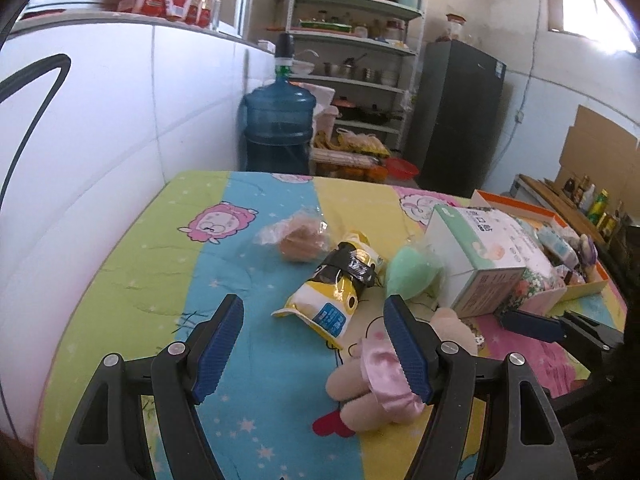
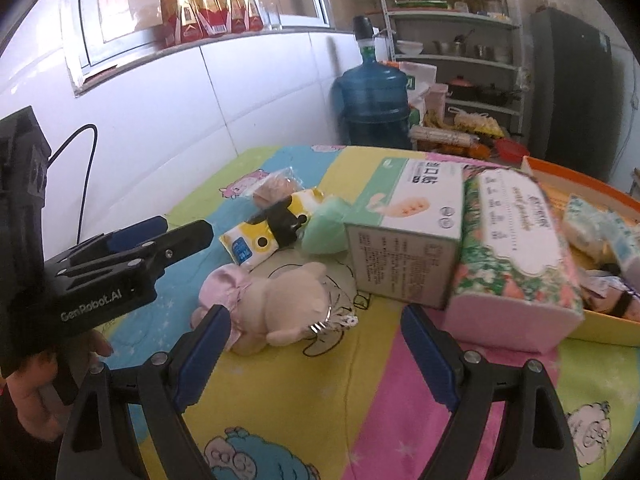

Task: Organize soft objects
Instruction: 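Grasp the yellow-white snack bag with the left tool while the right tool grasps the pink plush toy with tiara, then lift both held items and carry them over the orange-rimmed box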

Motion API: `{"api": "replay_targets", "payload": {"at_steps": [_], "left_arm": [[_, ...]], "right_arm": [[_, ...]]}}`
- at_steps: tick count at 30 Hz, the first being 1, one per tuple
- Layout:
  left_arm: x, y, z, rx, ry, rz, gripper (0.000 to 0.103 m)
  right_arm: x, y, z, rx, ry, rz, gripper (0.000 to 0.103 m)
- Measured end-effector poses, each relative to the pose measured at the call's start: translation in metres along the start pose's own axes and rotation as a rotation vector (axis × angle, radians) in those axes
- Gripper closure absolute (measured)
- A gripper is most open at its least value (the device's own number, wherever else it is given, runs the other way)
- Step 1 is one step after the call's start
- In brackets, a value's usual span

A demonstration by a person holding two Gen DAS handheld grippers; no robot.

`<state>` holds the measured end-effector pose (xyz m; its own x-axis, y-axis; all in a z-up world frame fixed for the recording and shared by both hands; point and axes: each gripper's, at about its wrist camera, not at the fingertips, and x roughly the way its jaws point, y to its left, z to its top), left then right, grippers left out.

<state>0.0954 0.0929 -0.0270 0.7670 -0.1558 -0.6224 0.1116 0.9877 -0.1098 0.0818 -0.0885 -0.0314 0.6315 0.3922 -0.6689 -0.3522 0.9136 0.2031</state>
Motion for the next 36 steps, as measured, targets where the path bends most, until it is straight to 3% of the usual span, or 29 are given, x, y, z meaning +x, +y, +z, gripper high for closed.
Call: {"api": "replay_targets", "payload": {"at_steps": [16, 23, 26, 27, 29, 31, 36], "left_arm": [[0.077, -0.003, 0.023, 0.121, 0.167, -0.074, 0.029], [0.103, -0.003, 0.025, 0.106, 0.22, -0.101, 0.029], [0.103, -0.001, 0.025, 0.101, 0.207, -0.104, 0.038], [0.103, -0.001, 0.025, 0.102, 0.206, -0.107, 0.044], [0.102, -0.002, 0.024, 0.106, 0.199, -0.104, 0.045], [0.1, -0.004, 0.023, 0.111, 0.191, -0.103, 0.048], [0.093, -0.006, 0.018, 0.111, 0.179, -0.1, 0.05]], "right_arm": [[0.04, -0.013, 0.009, 0.07, 0.064, 0.091, 0.016], [0.048, -0.011, 0.013, 0.078, 0.076, 0.141, 0.016], [0.05, -0.01, 0.013, 0.083, 0.077, 0.156, 0.016], [0.05, -0.01, 0.013, 0.085, 0.079, 0.165, 0.017], [0.05, -0.009, 0.012, 0.089, 0.082, 0.192, 0.025], [0.049, -0.008, 0.012, 0.091, 0.083, 0.218, 0.038], [0.045, -0.005, 0.009, 0.082, 0.079, 0.223, 0.047]]}}
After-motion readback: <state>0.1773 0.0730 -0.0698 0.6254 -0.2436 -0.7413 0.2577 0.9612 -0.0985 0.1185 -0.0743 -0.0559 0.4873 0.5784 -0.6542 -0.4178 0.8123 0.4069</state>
